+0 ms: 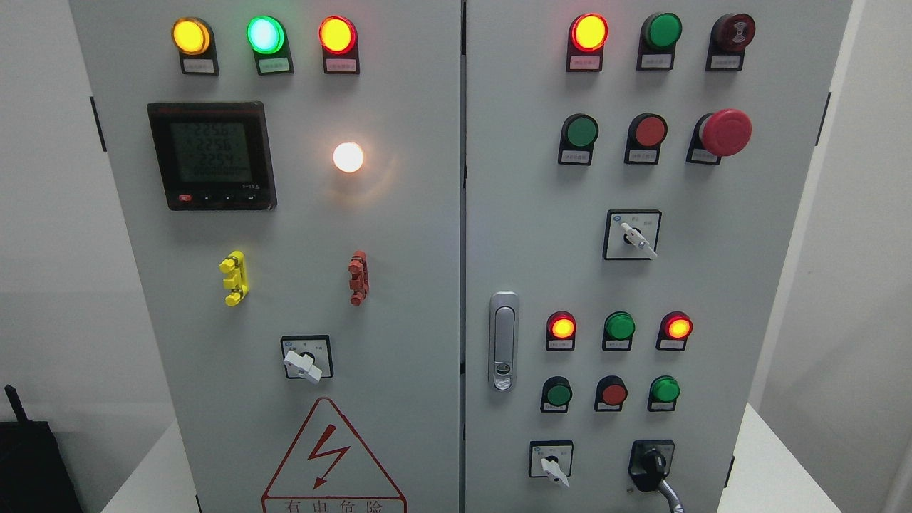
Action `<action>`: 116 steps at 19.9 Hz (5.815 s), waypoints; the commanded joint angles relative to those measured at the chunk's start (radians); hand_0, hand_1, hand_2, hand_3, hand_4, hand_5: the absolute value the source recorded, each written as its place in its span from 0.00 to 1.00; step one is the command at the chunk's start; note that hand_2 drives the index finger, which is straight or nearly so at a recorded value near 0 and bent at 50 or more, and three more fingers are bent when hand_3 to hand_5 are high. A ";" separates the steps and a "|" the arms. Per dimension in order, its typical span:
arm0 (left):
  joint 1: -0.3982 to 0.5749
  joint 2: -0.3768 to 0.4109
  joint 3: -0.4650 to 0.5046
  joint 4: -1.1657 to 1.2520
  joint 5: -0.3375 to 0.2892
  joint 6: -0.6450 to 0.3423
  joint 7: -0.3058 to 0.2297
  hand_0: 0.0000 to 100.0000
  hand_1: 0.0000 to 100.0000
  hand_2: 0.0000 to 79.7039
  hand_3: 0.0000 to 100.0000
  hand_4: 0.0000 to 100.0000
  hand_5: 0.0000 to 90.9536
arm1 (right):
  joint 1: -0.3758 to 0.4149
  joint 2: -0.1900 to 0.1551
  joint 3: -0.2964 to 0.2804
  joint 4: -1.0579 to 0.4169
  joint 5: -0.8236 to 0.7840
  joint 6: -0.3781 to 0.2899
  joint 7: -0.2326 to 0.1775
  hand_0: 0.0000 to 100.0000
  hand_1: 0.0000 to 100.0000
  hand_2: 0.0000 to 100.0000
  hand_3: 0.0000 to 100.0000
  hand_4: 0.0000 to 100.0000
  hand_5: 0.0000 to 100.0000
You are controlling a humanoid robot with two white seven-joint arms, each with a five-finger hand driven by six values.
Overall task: Trip black knob to open circuit
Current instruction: 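Grip the black knob with the right hand and twist it, then release the black knob and lower the right hand away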
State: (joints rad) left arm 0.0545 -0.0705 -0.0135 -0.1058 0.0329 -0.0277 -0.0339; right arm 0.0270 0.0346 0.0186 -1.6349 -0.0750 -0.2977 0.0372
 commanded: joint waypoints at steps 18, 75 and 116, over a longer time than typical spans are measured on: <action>-0.004 -0.002 0.001 0.000 0.002 -0.001 0.000 0.12 0.39 0.00 0.00 0.00 0.00 | -0.025 -0.001 0.049 -0.033 0.006 -0.011 0.015 1.00 0.87 0.00 1.00 0.95 0.92; -0.002 -0.002 0.001 0.000 0.002 -0.001 0.000 0.12 0.39 0.00 0.00 0.00 0.00 | -0.039 0.004 0.080 -0.034 0.007 -0.011 0.013 1.00 0.86 0.00 1.00 0.94 0.92; -0.002 -0.002 0.001 0.000 0.002 -0.001 0.000 0.12 0.39 0.00 0.00 0.00 0.00 | -0.036 -0.005 0.057 -0.033 0.003 -0.018 0.012 1.00 0.87 0.00 1.00 0.94 0.92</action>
State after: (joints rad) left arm 0.0545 -0.0706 -0.0135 -0.1058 0.0329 -0.0277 -0.0340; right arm 0.0079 0.0320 0.0529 -1.6305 -0.0754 -0.2807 0.0178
